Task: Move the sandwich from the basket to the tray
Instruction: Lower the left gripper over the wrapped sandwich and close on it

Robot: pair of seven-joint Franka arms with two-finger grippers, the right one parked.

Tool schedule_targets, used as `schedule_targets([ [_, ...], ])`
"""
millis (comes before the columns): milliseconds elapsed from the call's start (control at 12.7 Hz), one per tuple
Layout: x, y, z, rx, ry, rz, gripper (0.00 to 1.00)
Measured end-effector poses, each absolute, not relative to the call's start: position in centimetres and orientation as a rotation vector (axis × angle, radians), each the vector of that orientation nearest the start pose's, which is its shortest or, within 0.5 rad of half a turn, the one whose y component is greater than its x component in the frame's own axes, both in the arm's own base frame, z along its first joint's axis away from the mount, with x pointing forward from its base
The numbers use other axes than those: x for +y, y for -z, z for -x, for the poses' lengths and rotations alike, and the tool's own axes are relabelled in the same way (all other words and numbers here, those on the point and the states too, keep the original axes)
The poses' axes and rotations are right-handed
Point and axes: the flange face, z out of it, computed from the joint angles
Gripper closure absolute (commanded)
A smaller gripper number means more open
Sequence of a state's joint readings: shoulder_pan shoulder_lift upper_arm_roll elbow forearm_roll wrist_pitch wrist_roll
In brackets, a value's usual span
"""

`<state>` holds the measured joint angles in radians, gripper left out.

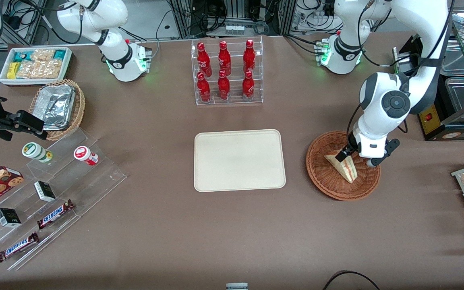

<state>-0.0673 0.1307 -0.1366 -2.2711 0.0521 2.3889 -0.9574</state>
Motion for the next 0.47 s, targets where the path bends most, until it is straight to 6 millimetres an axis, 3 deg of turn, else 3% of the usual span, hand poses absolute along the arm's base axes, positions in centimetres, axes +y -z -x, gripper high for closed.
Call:
schedule_targets([
  [472, -10.8, -27.9, -52.0, -1.174, -0.015, 2.894, 0.0],
])
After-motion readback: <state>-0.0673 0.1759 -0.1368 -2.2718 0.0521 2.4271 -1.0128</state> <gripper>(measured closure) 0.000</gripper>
